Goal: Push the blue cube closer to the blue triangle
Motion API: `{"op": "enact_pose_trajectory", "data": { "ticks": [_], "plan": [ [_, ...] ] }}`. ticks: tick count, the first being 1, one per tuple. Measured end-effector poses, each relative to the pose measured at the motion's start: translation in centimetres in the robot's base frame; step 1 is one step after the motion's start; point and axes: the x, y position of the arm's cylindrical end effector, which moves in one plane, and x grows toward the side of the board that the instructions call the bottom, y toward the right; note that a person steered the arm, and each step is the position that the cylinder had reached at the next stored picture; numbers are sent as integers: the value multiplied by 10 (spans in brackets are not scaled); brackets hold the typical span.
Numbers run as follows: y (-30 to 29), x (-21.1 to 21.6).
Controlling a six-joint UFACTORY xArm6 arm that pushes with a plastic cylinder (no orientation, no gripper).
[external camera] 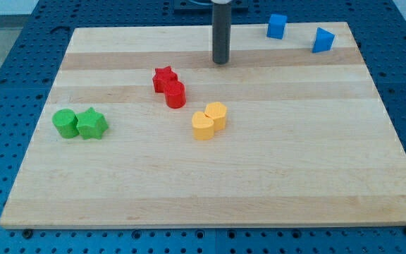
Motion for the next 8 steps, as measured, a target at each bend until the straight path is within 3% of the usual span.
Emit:
{"op": "enact_pose_trajectory", "data": {
  "ticks": [1,4,5,8],
  "plan": [
    [12,-89],
    [16,-92],
    [78,-93],
    [141,-82]
  ]
}}
